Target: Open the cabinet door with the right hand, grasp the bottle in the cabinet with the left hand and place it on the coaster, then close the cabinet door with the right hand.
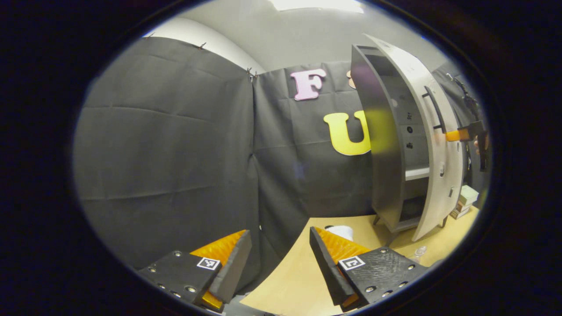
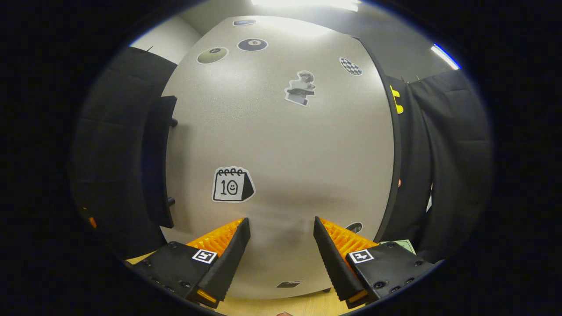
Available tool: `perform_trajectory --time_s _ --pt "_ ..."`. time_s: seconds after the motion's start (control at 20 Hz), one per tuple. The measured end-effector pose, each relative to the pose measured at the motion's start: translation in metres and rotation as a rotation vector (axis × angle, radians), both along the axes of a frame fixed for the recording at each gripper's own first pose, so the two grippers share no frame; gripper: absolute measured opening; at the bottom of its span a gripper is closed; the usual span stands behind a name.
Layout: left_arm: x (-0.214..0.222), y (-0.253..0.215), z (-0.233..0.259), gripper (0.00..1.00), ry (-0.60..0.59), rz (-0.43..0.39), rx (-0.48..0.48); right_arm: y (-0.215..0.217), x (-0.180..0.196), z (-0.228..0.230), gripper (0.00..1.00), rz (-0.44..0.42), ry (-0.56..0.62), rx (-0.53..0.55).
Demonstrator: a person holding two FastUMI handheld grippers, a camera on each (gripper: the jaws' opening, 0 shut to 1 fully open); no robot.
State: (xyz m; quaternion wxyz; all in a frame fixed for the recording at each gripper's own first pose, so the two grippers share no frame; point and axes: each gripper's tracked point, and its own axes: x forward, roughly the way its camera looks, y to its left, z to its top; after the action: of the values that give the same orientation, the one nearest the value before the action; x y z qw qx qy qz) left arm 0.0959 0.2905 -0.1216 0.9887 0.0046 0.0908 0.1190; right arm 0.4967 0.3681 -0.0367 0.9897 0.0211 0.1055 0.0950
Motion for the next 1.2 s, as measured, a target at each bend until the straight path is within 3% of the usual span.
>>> perform_trajectory --time_s 0.45,0.7,1.15,1.2 --pt "0.0 0.017 0.009 0.8 -0.021 0.005 0.005 0.0 -0.009 -0.003 0.93 -0.068 0.016 0.06" --pt "0.012 0.01 0.03 0.8 -0.049 -0.019 0.002 -0.002 -0.019 0.001 0.94 -0.054 0.02 0.079" --pt "0.049 -0.072 0.071 0.8 -0.114 -0.124 -0.017 -0.064 -0.08 0.032 0.93 -0.022 -0.045 0.067" --pt "0.053 -0.083 0.076 0.84 -0.121 -0.138 -0.017 -0.075 -0.085 0.035 0.93 -0.026 -0.051 0.064"
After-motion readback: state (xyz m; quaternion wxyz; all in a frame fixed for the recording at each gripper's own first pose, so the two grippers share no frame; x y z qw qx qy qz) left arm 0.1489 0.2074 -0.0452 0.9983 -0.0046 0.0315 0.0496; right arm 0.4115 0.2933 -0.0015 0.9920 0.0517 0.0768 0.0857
